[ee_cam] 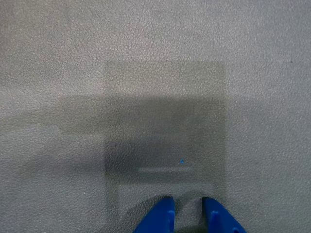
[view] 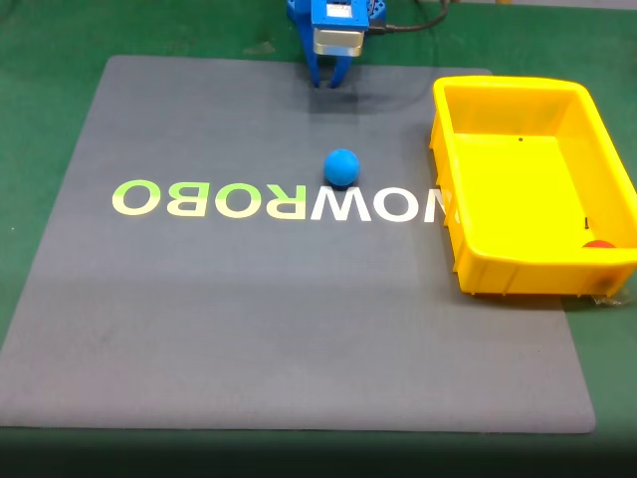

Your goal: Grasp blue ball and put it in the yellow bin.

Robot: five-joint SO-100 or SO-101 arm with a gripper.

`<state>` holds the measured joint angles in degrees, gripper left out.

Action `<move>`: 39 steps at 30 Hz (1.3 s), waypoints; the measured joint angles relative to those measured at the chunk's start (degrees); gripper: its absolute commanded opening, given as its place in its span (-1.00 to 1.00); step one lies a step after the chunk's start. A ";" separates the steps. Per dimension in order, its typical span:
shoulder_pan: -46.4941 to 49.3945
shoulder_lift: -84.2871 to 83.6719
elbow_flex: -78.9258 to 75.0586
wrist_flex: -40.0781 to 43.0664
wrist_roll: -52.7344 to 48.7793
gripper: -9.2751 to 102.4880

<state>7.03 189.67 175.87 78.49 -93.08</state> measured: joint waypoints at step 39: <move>0.97 -25.22 -12.48 -21.88 -5.01 -0.22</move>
<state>8.00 164.44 163.39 56.60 -98.09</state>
